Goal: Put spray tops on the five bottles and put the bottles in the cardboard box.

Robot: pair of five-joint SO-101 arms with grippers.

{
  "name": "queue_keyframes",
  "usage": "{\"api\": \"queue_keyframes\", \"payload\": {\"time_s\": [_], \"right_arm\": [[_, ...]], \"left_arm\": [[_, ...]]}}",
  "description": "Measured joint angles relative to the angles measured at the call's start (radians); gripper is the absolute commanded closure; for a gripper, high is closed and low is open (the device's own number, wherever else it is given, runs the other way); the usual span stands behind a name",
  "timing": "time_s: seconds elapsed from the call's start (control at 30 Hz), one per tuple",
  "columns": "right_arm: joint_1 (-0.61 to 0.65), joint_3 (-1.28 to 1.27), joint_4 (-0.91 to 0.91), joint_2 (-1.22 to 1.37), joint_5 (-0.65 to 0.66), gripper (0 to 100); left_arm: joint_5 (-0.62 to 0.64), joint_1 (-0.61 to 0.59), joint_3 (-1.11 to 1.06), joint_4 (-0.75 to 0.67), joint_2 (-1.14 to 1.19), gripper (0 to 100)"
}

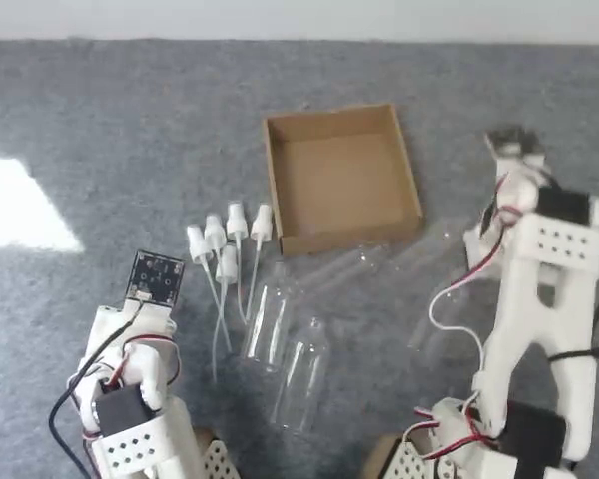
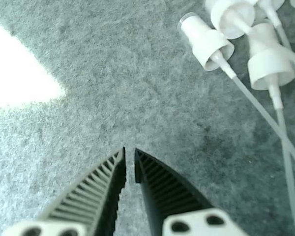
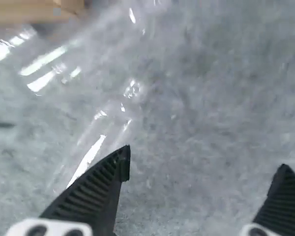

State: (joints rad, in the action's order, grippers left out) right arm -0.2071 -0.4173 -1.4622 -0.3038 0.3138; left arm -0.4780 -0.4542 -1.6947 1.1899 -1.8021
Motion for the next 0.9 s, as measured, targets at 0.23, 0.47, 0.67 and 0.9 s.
{"api": "queue_keyframes", "payload": {"time_s": [0.23,0.47,0.67,0.9], "right_arm": [[0.057,-0.25,0.137,-0.012,0.003,60.0],[0.158,-0.25,0.138,-0.012,-0.064,60.0],[0.235,-0.301,0.19,-0.02,-0.123,65.6],[0.198,-0.463,0.362,-0.037,-0.118,81.2]], "left_arm": [[0.0,0.0,0.0,0.0,0.0,97],[0.0,0.0,0.0,0.0,0.0,97],[0.0,0.0,0.0,0.0,0.0,97],[0.0,0.0,0.0,0.0,0.0,97]]}}
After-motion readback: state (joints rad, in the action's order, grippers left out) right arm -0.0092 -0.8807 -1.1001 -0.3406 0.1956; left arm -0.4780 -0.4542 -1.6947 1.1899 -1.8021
